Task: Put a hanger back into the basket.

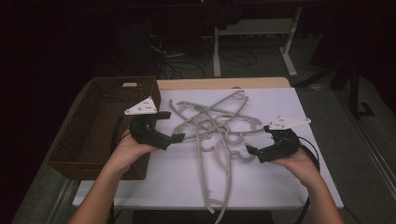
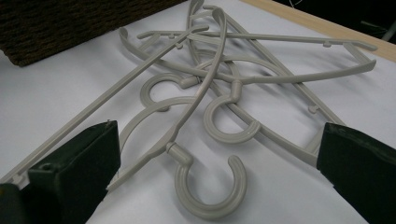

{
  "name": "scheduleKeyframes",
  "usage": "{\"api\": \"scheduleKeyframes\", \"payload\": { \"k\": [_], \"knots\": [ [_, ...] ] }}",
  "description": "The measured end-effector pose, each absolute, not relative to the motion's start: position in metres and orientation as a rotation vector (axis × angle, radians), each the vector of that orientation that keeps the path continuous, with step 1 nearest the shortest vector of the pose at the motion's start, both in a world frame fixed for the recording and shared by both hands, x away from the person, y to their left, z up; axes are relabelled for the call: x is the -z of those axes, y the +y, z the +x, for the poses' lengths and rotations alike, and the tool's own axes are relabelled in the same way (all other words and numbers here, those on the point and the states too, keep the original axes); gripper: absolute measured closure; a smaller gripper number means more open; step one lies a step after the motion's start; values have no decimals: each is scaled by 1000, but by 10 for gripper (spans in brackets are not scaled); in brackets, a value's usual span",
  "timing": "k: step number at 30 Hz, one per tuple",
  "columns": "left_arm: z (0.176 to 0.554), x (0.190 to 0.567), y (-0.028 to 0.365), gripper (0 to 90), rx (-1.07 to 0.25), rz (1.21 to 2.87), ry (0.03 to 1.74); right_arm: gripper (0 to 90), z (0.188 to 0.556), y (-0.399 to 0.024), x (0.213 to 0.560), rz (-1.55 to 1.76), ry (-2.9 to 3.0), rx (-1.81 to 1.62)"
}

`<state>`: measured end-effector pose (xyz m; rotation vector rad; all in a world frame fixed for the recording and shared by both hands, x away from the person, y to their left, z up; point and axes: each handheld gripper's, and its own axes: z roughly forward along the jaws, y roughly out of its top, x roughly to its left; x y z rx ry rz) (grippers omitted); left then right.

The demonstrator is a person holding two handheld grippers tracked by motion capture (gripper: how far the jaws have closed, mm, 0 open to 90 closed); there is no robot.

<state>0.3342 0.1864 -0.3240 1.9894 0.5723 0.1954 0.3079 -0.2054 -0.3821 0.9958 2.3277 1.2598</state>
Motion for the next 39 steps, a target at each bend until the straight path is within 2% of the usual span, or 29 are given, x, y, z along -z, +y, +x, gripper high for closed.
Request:
{"api": "scheduleKeyframes", "payload": {
  "k": [4,6,13,24,26,31,39],
  "knots": [
    [338,329,176,0,-194,2011,574,0,309,-207,385,995,2332,-1260],
    [345,343,158,0,-196,2065,583,0,309,-208,385,998,2330,-1265],
    [353,373,131,0,-194,2163,620,0,308,-209,386,1003,2330,-1260],
    [363,424,115,4,-220,2297,752,0,309,-207,388,994,2344,-1243],
    [362,426,116,57,-219,2297,751,0,309,-207,388,994,2344,-1243],
    [361,436,112,90,-211,2321,767,0,309,-206,388,997,2348,-1240],
    [360,443,109,284,-173,2314,799,0,308,-206,388,994,2352,-1240]
  ]
}}
